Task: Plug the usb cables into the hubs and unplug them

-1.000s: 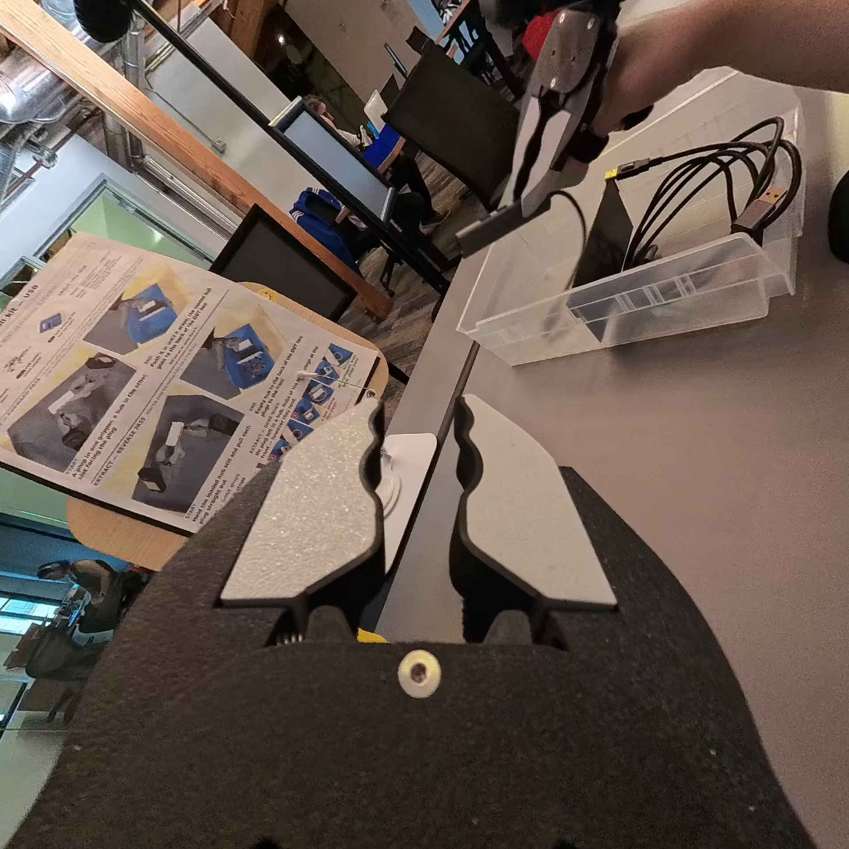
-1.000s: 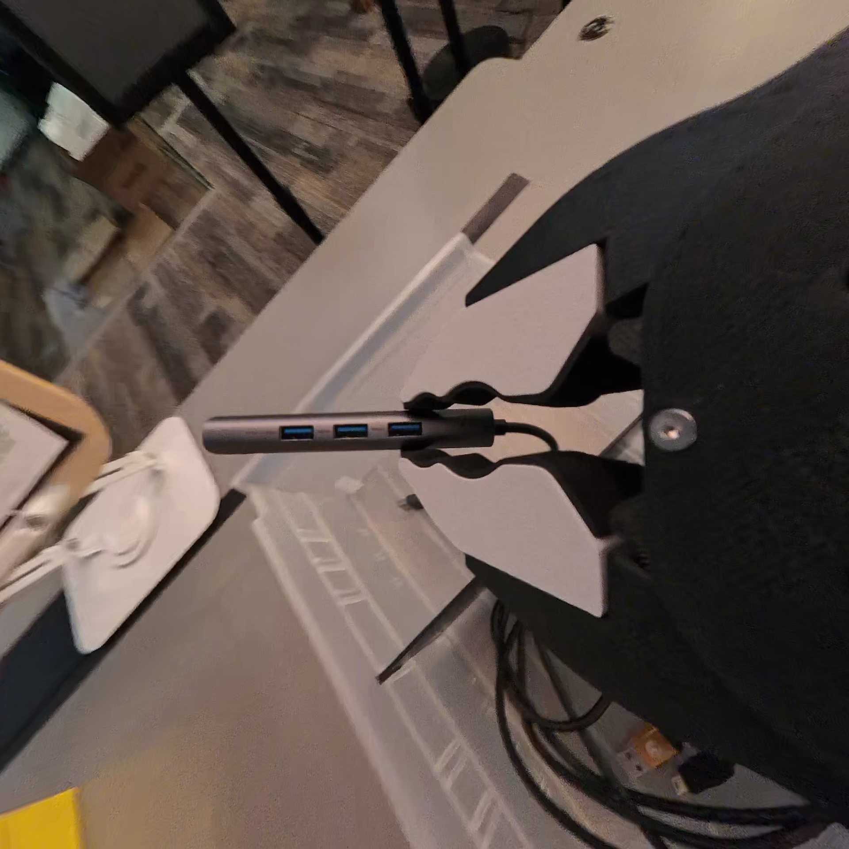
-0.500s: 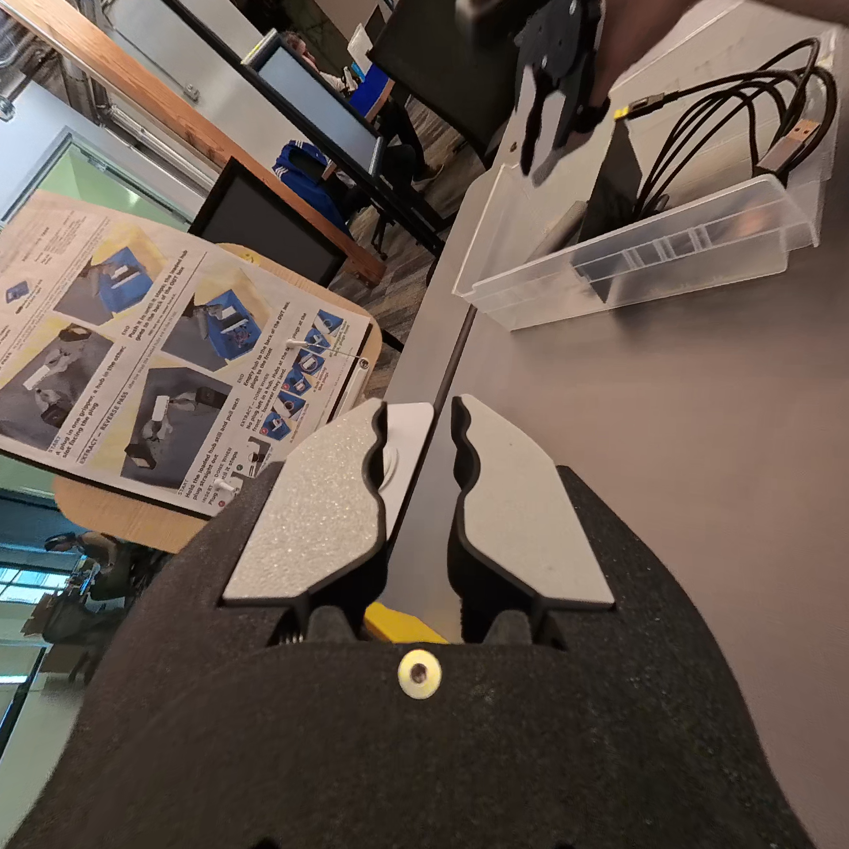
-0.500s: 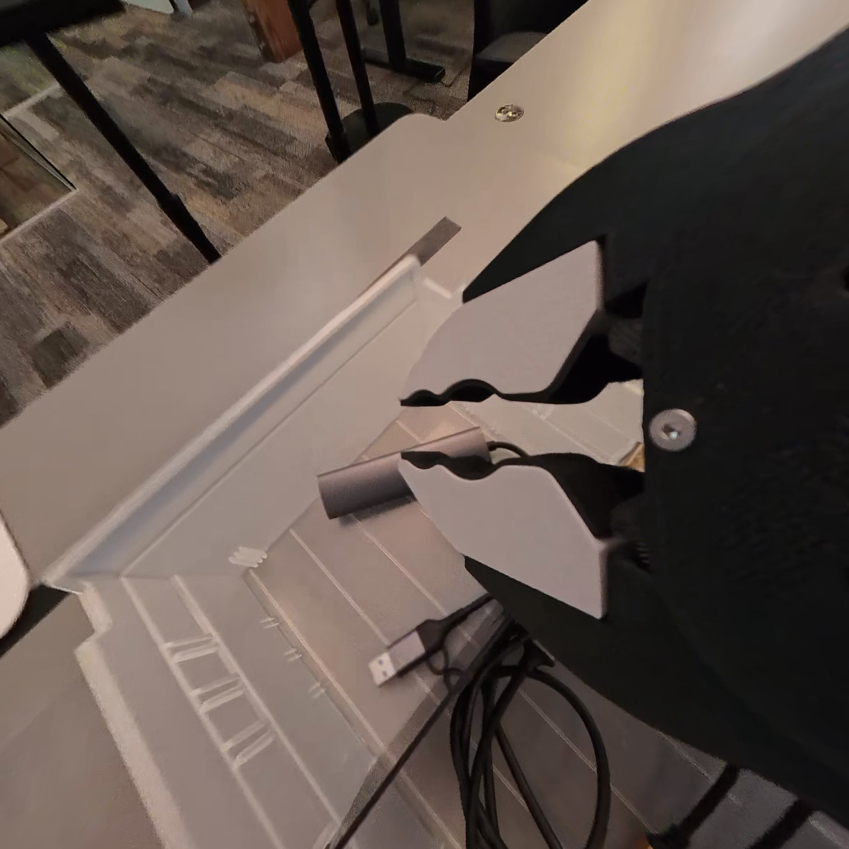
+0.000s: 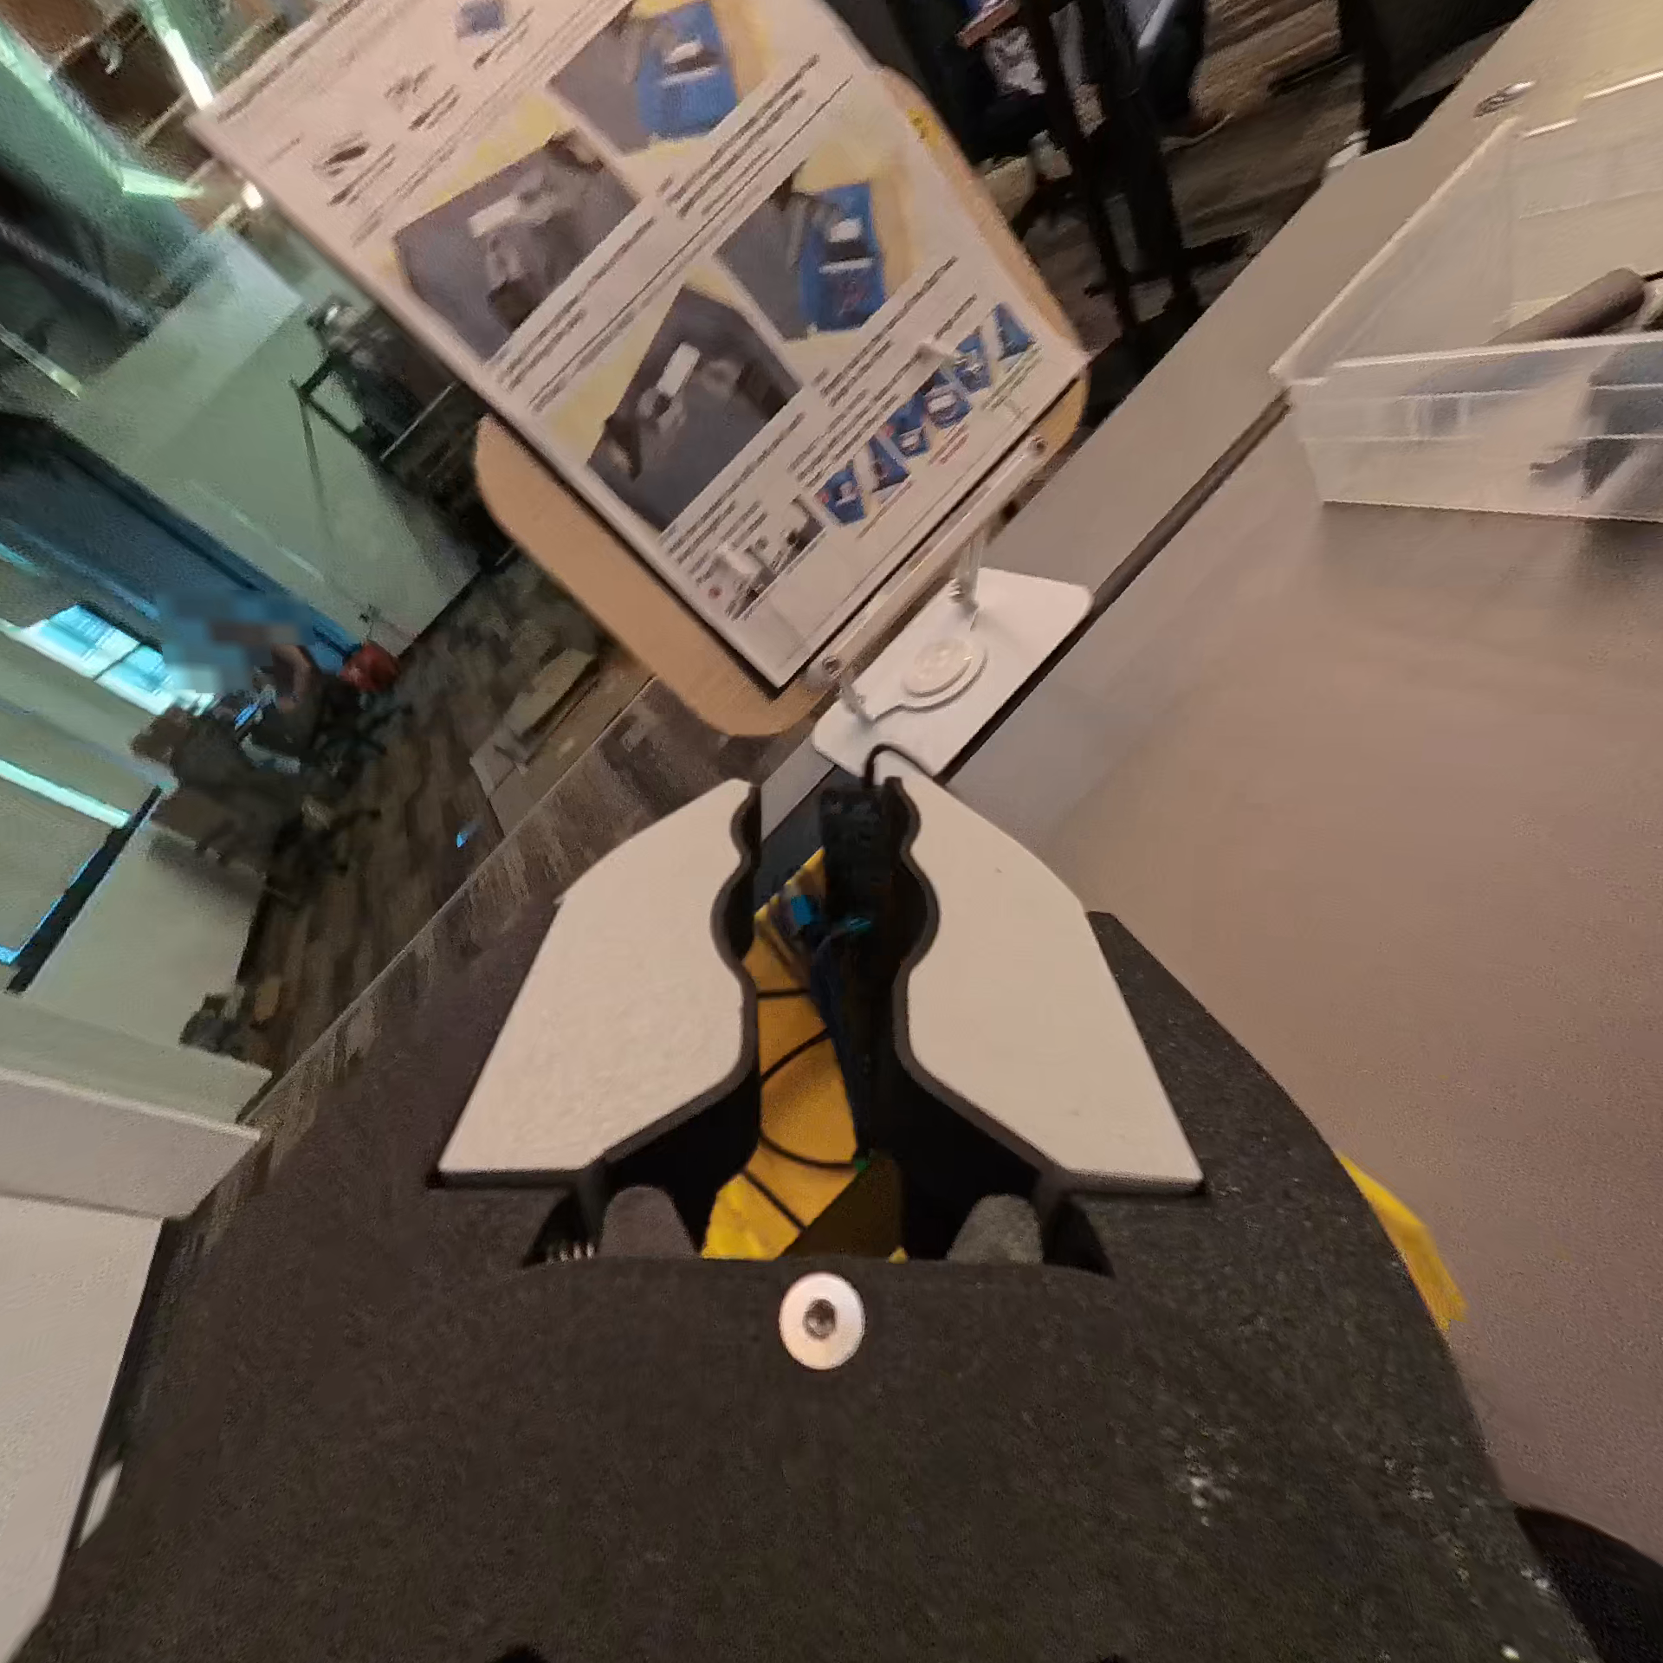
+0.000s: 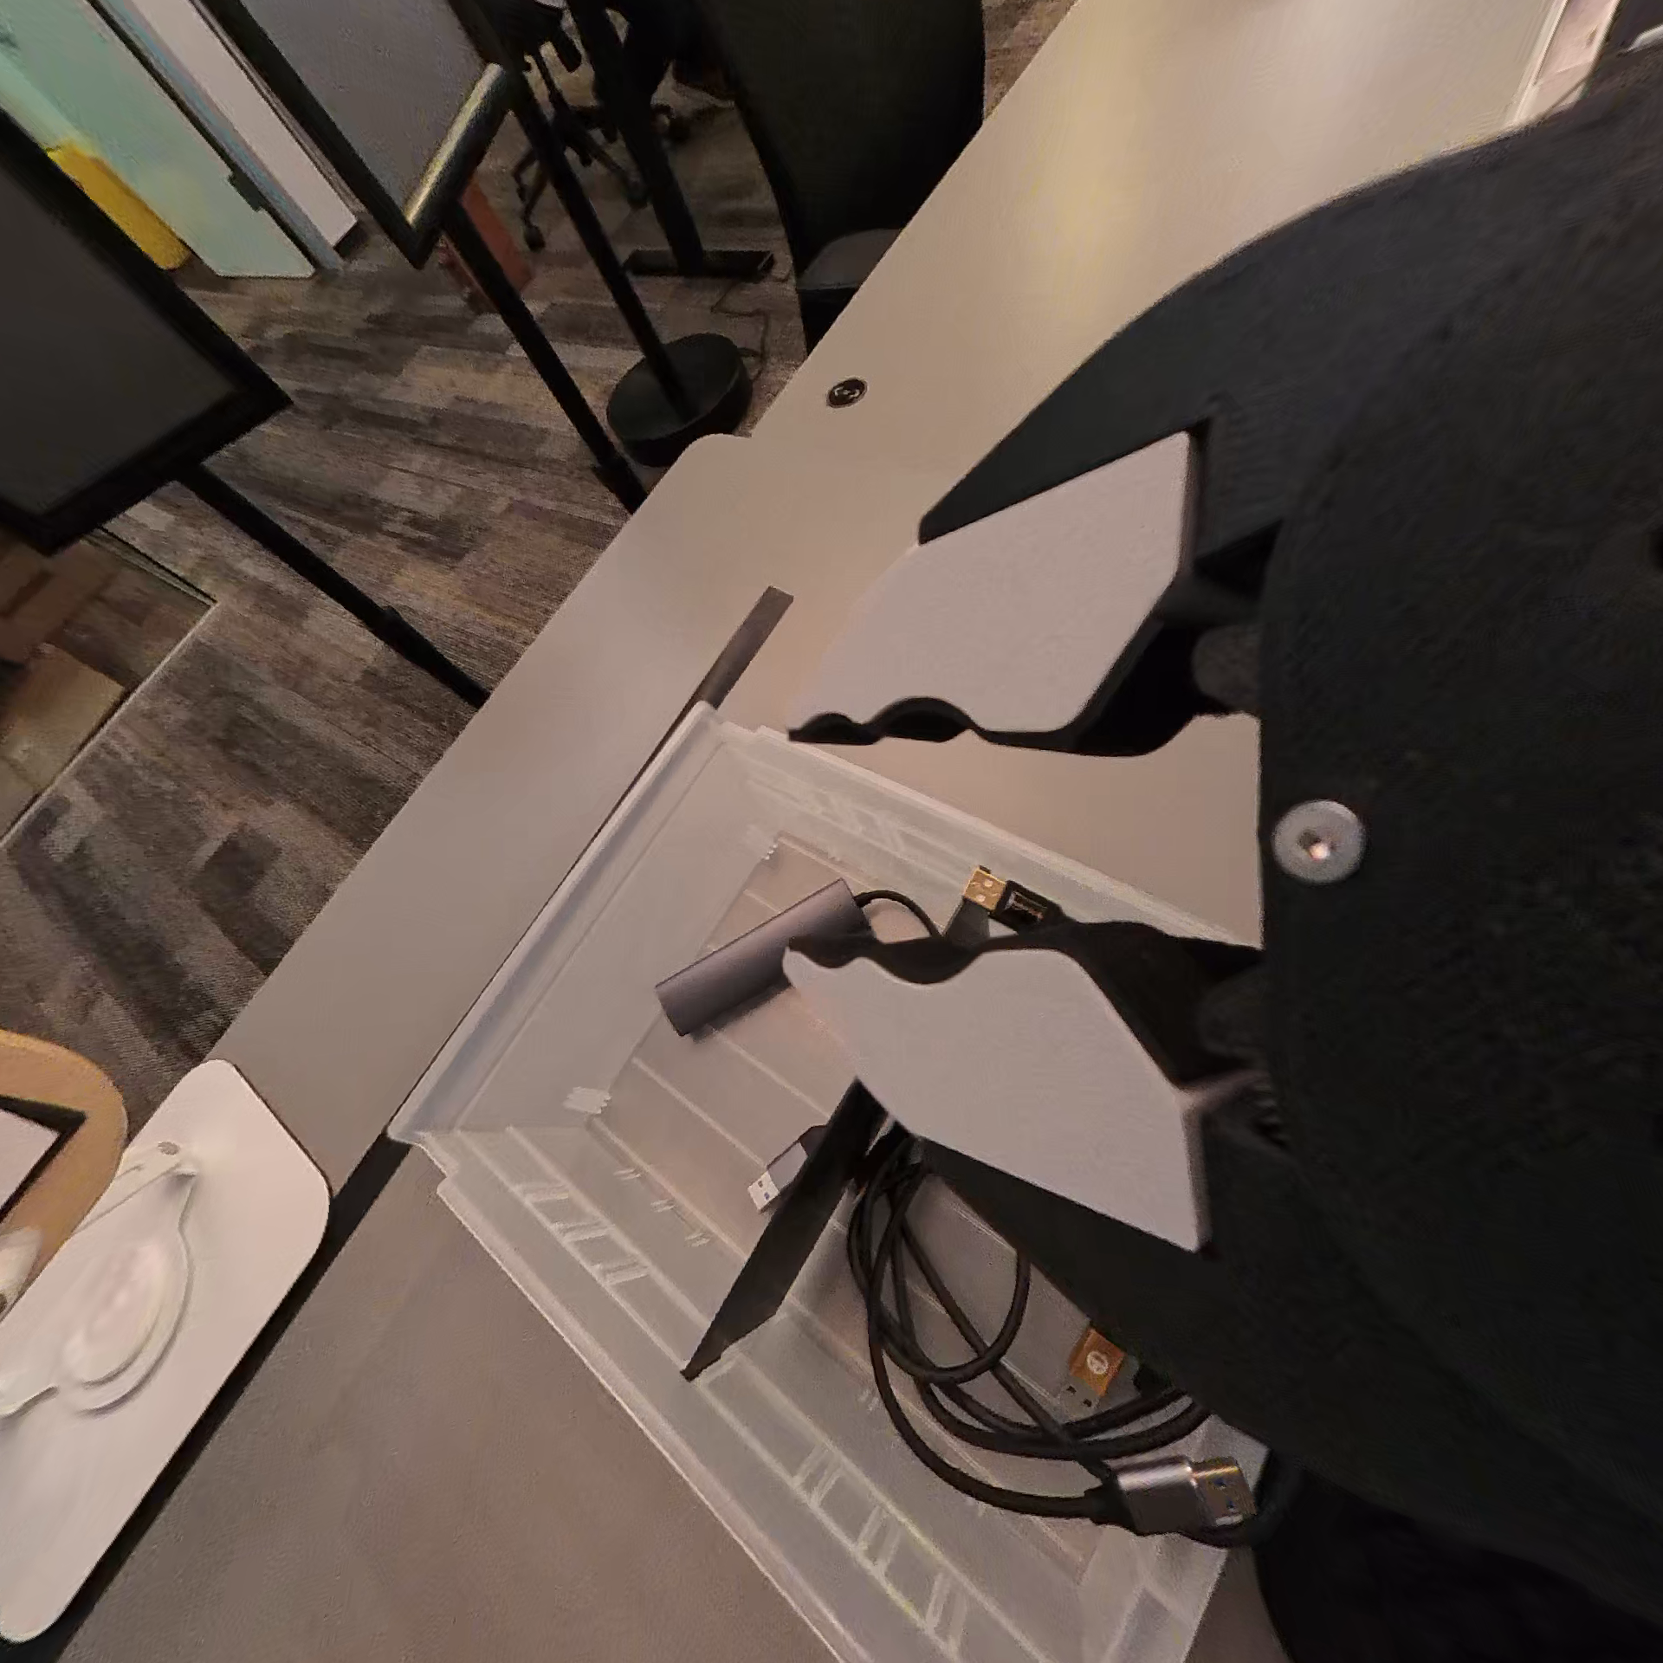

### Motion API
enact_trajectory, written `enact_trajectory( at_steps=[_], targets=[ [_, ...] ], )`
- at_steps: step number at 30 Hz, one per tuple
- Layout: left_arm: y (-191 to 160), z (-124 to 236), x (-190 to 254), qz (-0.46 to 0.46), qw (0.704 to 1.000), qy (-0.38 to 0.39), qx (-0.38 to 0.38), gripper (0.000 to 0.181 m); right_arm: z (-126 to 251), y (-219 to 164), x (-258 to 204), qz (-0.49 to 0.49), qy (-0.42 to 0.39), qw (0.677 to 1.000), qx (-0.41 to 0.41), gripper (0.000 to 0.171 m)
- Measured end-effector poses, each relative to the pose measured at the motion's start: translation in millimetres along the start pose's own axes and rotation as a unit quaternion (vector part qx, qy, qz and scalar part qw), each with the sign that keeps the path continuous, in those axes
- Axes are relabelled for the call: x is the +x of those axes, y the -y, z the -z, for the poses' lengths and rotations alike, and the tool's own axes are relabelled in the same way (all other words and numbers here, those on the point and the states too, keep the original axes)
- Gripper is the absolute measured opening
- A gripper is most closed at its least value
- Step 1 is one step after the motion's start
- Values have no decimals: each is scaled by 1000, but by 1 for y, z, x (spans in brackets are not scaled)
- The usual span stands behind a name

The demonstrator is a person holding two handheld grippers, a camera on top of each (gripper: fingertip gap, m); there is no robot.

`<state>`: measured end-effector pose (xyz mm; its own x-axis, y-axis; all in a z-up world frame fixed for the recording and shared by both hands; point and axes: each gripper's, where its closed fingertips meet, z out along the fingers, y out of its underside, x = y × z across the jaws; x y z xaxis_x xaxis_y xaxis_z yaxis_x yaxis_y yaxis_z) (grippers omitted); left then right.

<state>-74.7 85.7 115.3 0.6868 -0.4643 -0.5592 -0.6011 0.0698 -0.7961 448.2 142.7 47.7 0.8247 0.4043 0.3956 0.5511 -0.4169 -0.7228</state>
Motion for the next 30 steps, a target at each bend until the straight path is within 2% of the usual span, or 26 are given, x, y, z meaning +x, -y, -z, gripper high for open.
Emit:
enact_trajectory(
  at_steps=[3,6,11,13,16,21,25,29,30],
  targets=[
    [-15,10,-27,25,999,45,-10,24,-4,4,-7,17,0,1000,-9,41],
    [-28,6,-31,47,998,40,-24,24,-9,10,-18,35,4,999,-17,41],
    [-77,-45,-13,44,993,-11,-110,26,-16,22,-38,68,18,997,-16,41],
    [-101,-70,-9,32,989,-9,-143,27,-19,26,-45,80,27,996,-12,41],
    [-134,-94,3,65,980,-49,-182,29,-23,30,-53,86,42,995,-7,41],
    [-162,-110,-5,54,973,-67,-215,45,-24,32,-59,99,57,993,-1,41],
    [-181,-115,-6,79,952,-133,-263,51,-24,38,-64,100,70,992,15,41],
    [-187,-128,1,71,944,-186,-265,78,-26,35,-64,105,69,992,8,41],
    [-190,-132,2,67,942,-191,-267,78,-26,35,-63,105,68,992,7,41]
  ],
)
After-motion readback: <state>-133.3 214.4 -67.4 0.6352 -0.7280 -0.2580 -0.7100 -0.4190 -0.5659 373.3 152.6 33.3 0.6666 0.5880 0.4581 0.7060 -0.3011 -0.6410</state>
